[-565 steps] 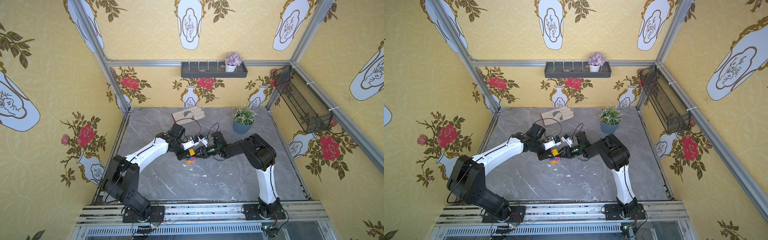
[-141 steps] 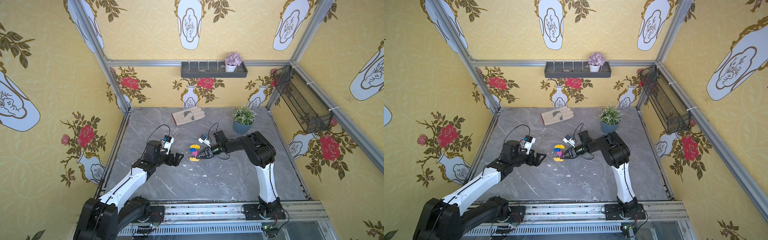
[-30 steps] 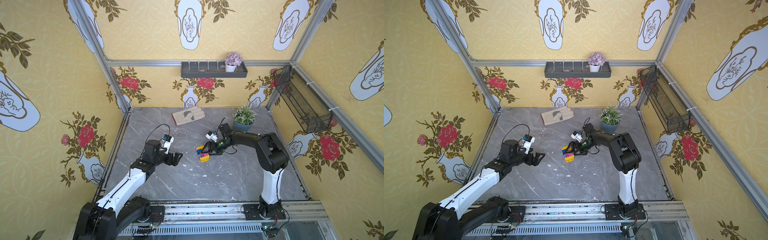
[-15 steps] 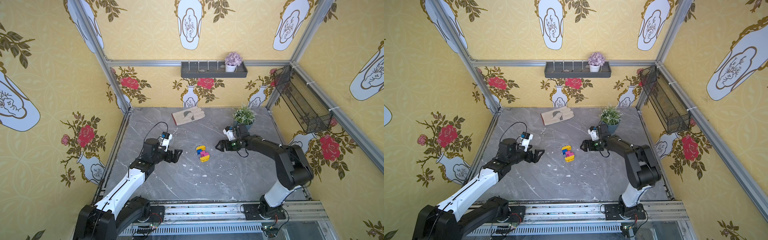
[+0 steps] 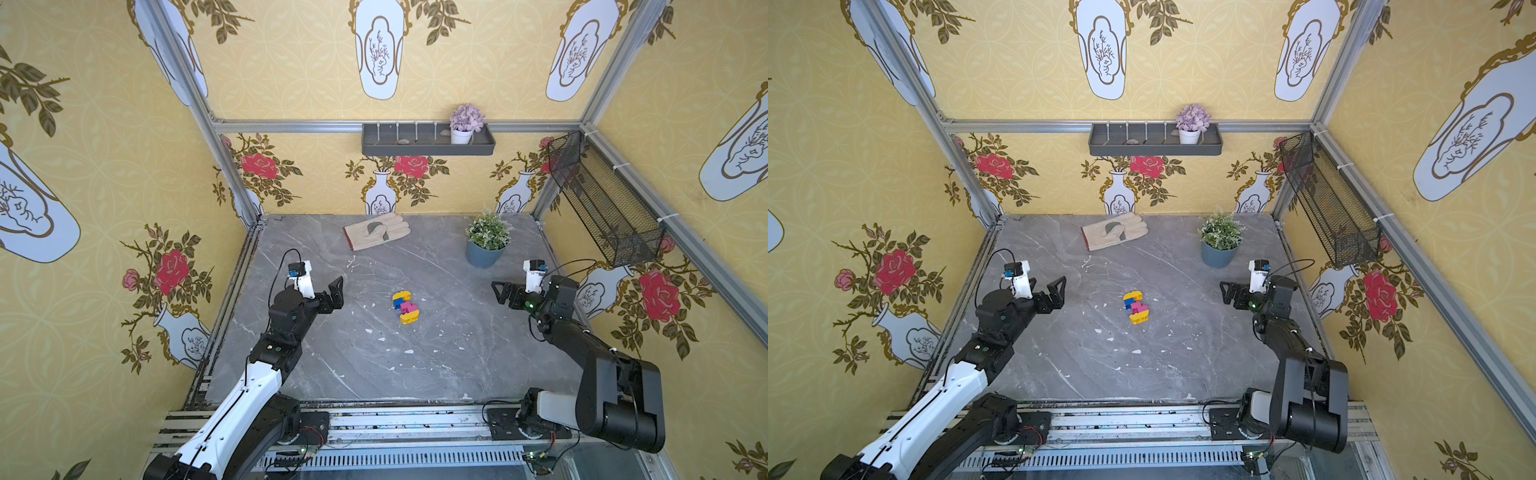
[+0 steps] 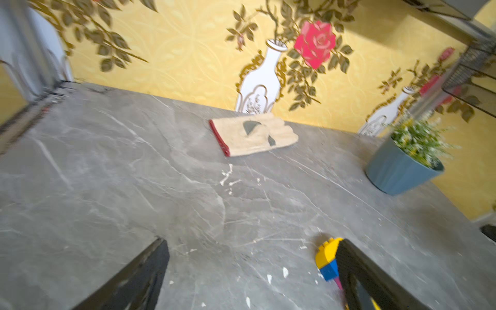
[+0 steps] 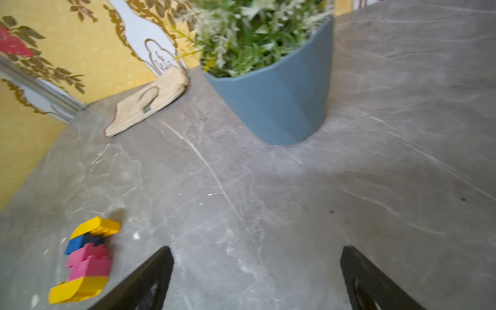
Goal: Assemble the letter s with lego
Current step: Reset both arms
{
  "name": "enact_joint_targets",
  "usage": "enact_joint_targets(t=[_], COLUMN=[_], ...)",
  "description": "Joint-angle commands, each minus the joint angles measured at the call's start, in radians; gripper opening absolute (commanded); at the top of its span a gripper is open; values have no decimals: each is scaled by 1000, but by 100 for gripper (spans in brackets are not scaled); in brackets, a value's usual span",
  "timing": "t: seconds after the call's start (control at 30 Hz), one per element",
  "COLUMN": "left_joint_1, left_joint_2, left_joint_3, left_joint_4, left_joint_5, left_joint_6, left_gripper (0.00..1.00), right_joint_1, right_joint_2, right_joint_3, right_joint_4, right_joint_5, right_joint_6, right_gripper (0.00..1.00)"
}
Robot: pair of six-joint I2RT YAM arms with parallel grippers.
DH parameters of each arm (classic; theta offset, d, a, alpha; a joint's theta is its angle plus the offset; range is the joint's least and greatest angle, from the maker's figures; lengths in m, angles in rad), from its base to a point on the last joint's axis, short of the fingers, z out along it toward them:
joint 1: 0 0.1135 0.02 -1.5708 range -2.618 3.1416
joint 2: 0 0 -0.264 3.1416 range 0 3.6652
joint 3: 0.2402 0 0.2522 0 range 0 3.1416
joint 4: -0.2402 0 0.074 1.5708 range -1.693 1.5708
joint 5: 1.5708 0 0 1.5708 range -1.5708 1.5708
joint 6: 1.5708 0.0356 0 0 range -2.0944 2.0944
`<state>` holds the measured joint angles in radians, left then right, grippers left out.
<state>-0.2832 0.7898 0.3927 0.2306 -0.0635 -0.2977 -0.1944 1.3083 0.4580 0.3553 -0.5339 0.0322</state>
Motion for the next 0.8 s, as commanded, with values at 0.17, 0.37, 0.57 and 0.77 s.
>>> enact_joint_targets(t=[0.17,0.37,0.57,0.77], left_joint_1=[40,103,159,211], left_joint_2=[33,181,421,614], left_joint_3=[-158,-248,-263,-285], left_joint_4=[313,608,839,1064], left_joint_5=[-196,-158,-109,-30], left_joint_6=[143,263,328,304], left_gripper=[99,99,99,99], right_joint_1=[-29,-17,6,6], right_joint_2=[36,66,123,117], right_joint_3=[-147,-299,-267,-267], right_joint_4=[379,656,649,638], right_joint_5=[108,138,156,161], right_joint_6=[3,-3,-21,-21], right_gripper=[98,98,98,98])
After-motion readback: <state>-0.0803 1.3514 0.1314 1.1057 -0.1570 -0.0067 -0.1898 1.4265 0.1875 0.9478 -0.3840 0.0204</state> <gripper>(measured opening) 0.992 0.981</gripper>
